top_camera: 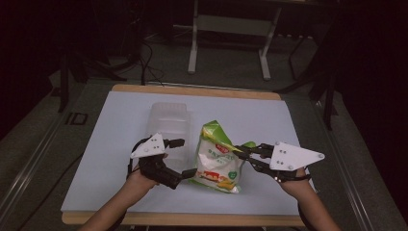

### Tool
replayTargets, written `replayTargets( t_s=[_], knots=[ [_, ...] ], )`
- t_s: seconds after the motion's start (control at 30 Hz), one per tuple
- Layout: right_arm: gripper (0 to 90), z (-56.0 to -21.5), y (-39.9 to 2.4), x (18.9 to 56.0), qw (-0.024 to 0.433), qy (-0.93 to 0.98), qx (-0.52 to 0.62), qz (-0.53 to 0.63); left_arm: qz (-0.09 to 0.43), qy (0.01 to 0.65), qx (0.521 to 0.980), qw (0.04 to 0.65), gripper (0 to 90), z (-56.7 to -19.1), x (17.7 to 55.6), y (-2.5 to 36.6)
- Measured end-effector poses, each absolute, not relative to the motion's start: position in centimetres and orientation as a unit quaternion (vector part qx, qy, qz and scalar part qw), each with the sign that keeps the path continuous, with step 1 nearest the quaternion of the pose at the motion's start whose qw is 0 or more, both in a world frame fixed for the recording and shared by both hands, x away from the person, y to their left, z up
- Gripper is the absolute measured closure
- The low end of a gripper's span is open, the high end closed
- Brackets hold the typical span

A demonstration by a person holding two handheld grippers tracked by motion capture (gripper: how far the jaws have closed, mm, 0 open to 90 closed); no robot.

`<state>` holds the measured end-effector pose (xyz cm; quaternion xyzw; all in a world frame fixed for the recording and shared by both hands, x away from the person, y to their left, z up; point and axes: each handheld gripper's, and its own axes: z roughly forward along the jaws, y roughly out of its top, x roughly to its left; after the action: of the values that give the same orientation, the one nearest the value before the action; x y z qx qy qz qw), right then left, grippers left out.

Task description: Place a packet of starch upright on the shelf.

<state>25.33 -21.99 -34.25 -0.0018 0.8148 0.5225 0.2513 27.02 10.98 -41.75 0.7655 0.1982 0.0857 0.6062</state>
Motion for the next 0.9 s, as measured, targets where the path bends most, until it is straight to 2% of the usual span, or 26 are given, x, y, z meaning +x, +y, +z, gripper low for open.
replayTargets(
  t_s=[0.23, 0.33, 0.4, 0.57, 0.63, 0.73, 0.83, 0.9],
  knots=[
    [87.0, -33.9, -21.2, 24.4, 0.25, 0.813, -0.023, 0.525, 0.042, 0.167, 0.769, 0.615, 0.5, -40.4, 28.2, 9.1],
    [87.0, -34.0, -20.9, 24.1, 0.248, 0.814, -0.031, 0.525, 0.041, 0.156, 0.779, 0.606, 0.8, -40.1, 28.4, 8.5],
    [87.0, -34.0, -20.7, 24.1, 0.248, 0.814, -0.035, 0.524, 0.043, 0.151, 0.778, 0.608, 11.2, -40.0, 28.6, 8.3],
    [86.9, -34.0, -20.6, 24.2, 0.245, 0.815, -0.035, 0.523, 0.011, 0.147, 0.785, 0.602, 18.7, -40.1, 29.1, 7.7],
    [86.9, -34.1, -20.6, 24.3, 0.248, 0.815, -0.034, 0.523, 0.0, 0.142, 0.786, 0.601, 25.5, -40.2, 29.3, 7.6],
    [86.9, -34.3, -20.6, 24.4, 0.248, 0.817, -0.033, 0.52, -0.009, 0.126, 0.79, 0.599, 41.3, -40.3, 29.3, 7.4],
    [86.9, -34.5, -20.6, 24.6, 0.245, 0.817, -0.03, 0.521, -0.015, 0.131, 0.797, 0.589, 45.9, -40.3, 29.5, 7.1],
    [86.9, -34.7, -20.7, 24.8, 0.243, 0.818, -0.025, 0.522, -0.019, 0.132, 0.8, 0.585, 53.4, -40.3, 29.5, 7.0]
  ],
)
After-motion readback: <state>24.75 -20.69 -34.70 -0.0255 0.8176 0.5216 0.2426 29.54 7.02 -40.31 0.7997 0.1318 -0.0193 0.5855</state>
